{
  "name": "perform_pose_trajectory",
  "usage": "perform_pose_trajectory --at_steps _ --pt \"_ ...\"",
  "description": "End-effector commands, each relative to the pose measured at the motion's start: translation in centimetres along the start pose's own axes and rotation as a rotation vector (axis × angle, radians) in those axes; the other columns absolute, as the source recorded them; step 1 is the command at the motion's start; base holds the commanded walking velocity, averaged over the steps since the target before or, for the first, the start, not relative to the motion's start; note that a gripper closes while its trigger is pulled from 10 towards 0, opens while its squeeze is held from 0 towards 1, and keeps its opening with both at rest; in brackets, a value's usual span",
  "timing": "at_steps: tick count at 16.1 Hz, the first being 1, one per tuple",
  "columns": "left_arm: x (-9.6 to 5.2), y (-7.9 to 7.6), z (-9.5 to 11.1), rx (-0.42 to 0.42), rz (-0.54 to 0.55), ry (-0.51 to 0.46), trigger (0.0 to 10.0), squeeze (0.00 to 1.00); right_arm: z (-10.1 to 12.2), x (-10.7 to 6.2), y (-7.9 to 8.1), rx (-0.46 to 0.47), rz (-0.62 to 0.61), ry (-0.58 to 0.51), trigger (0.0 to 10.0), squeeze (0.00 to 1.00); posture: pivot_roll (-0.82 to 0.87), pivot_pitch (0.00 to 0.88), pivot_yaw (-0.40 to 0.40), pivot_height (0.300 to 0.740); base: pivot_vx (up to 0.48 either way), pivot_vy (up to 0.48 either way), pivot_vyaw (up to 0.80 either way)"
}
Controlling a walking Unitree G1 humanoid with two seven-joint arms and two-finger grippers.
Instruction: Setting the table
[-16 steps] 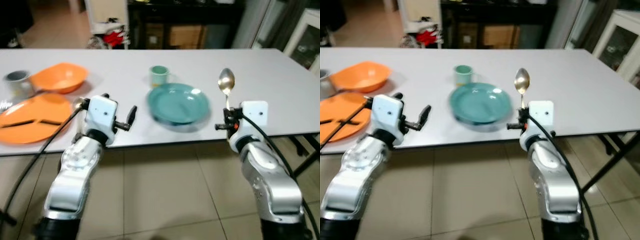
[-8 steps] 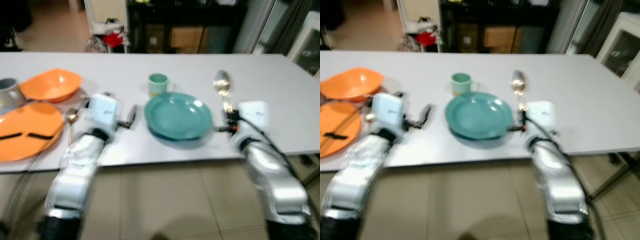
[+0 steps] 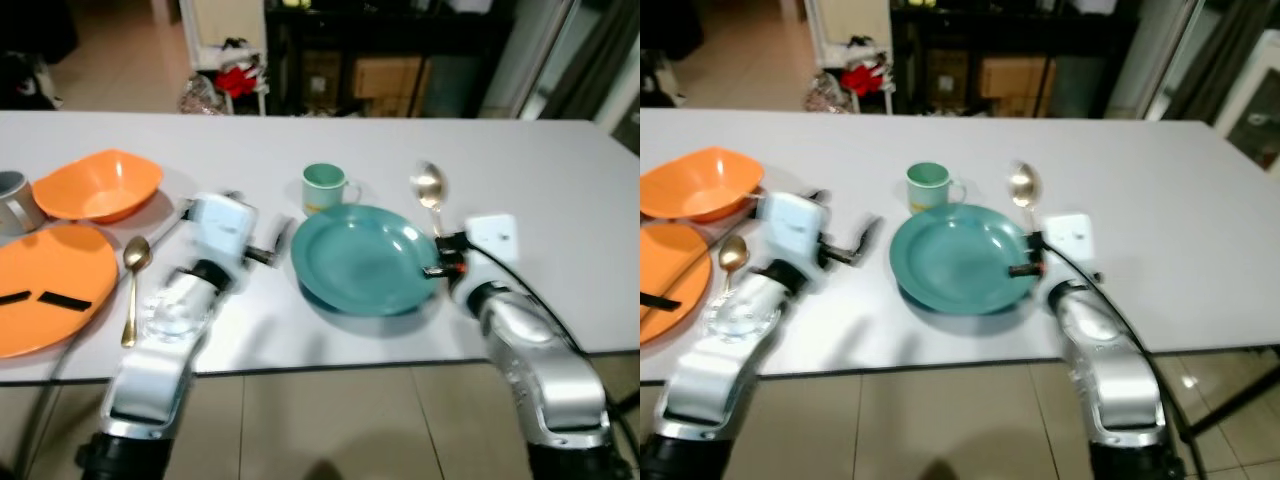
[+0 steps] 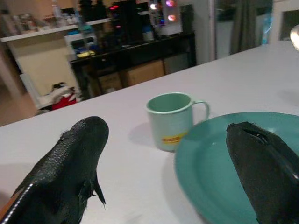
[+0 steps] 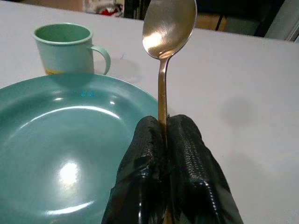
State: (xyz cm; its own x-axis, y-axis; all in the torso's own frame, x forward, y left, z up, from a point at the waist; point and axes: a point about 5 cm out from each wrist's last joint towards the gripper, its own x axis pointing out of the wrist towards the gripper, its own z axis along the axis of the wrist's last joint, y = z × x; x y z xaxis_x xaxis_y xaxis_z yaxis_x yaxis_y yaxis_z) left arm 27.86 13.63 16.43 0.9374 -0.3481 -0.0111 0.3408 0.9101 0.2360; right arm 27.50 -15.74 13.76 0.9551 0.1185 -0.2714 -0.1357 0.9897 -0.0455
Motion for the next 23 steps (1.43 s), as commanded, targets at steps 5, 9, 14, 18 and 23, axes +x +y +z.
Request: perform_pose_trajectory --at_steps 5,9,14,18,23 --pt "0.0 0.3 0.1 0.032 -0.080 0.023 10.0 0.00 0.4 1.8 1.2 0.108 0.136 0.057 10.0 0.00 0.11 0.000 -0.011 0.740 0.000 0.000 0.00" --pt "-0.4 -1.2 0.2 -0.010 -0.326 0.063 10.0 0.00 1.2 4.6 1.5 0.262 0.138 0.116 10.0 0.00 0.11 0.000 0.000 0.740 0.000 0.000 0.00" --pt "-1.3 -1.5 0.3 -0.018 -0.462 0.089 10.0 0.00 0.2 5.0 2.4 0.431 0.190 0.219 10.0 0.00 0.11 0.000 -0.001 0.740 0.000 0.000 0.00" --pt "-1.1 -1.8 0.6 -0.027 -0.480 0.088 10.0 0.00 -1.0 4.9 1.6 0.432 0.159 0.292 10.0 0.00 0.10 0.000 -0.004 0.740 0.000 0.000 0.00" --pt "-1.3 -2.1 0.4 -0.016 -0.515 0.103 10.0 0.00 -1.7 5.4 0.2 0.460 0.145 0.333 10.0 0.00 0.10 0.000 -0.001 0.740 0.000 0.000 0.00"
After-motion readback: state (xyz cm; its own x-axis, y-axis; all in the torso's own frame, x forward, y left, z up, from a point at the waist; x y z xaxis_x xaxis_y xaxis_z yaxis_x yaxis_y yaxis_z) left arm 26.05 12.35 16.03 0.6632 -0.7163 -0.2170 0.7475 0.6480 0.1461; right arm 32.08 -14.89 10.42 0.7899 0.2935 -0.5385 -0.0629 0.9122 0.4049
